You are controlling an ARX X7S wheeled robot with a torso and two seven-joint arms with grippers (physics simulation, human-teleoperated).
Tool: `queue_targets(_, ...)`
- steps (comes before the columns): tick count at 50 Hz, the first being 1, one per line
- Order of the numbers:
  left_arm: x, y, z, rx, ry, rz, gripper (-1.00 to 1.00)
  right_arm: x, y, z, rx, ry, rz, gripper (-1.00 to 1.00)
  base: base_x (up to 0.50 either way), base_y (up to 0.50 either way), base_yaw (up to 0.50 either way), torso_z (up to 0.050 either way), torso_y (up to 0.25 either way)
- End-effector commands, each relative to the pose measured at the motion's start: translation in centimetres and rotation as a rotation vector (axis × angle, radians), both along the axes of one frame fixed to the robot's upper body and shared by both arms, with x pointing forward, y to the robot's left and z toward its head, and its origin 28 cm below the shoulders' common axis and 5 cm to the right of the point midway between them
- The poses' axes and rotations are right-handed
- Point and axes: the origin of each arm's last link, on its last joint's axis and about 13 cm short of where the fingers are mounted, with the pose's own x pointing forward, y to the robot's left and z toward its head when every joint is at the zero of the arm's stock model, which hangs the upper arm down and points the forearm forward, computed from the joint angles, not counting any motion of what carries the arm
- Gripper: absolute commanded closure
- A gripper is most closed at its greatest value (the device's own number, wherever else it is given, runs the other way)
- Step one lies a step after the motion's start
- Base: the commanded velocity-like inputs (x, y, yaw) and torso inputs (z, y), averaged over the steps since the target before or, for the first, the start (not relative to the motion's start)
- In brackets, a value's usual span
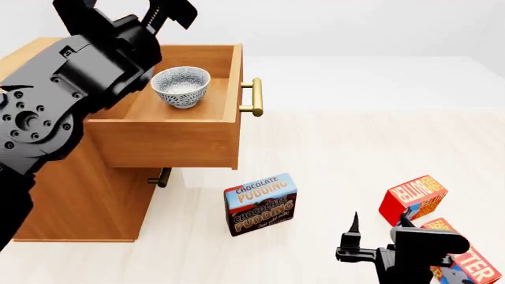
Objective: Put the bowl in the top drawer of the cabinet.
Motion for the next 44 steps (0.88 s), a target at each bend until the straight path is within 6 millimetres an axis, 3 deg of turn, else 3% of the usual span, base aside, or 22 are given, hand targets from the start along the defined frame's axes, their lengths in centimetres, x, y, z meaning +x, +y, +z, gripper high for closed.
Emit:
queue_targets(1,-4.1,0.0,-1.3,0.048,-0.134,-0.128,-1.00,-0.2,0.1,1.8,-0.013,-0.036,-0.021,-1.00,0.00,0.00,0.00,0.000,0.000)
queue_targets(11,-9.0,1.0,-4.0,0.088,-0.328,-0.310,-1.00,-1.4,0.7,4.8,-0.047,-0.123,-0.044,-1.00,0.00,0.00,0.00,0.000,0.000)
queue_targets(18,-11.9,2.1,-5.7,0.117,-0.431,-0.343,-1.00,-2.5,1.6,7.2,-0.048,-0.210,-0.039,-1.00,0.00,0.00,0.00,0.000,0.000)
queue_targets(33,-15.5,3.1,-8.0,0.138,-0.548,-0.367,-1.00,-3.7,2.5,10.5,-0.085,-0.343,-0.021,-1.00,0.00,0.00,0.00,0.000,0.000)
queue_targets(44,-16.0,3.2,-8.7,0.151,-0.574,-0.345,-1.00,-5.2,3.0,12.2,-0.075,-0.447,0.001,-1.00,0.00,0.00,0.00,0.000,0.000)
